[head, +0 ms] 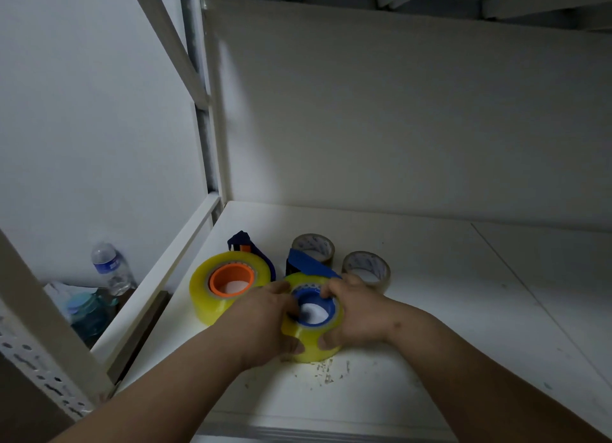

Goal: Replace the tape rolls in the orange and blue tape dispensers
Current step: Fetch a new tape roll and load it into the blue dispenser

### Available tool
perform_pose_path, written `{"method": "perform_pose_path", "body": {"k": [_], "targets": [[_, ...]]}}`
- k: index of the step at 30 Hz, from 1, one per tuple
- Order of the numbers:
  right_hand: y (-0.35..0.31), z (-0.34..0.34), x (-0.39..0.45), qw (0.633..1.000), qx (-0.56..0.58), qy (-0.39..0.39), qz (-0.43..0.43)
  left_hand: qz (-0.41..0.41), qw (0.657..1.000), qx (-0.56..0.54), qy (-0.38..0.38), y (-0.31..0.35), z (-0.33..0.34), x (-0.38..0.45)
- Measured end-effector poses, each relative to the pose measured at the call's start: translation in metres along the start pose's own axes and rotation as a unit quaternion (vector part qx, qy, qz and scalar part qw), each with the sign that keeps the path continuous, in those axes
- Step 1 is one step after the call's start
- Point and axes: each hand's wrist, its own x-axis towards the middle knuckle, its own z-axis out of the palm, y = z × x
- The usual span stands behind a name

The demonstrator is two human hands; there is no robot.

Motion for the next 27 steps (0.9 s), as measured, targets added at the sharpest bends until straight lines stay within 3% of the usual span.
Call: {"method": "perform_pose_path", "body": {"k": [8, 17, 27], "targets": [[0.020, -0.005, 0.017, 0.999, -0.028, 0.028, 0.017, 0.026, 0.995, 0.086, 0.039, 0.011, 0.002, 0.021], [0.032, -0.010, 0.031, 0.994, -0.046, 0.079, 0.062, 0.054, 0.998, 0.032, 0.002, 0.016, 0.003, 0.054], [0.033, -0.010, 0.026, 0.990, -0.074, 0.092, 0.077, 0.052, 0.998, 0.009, 0.015, 0.008, 0.006, 0.058]]}}
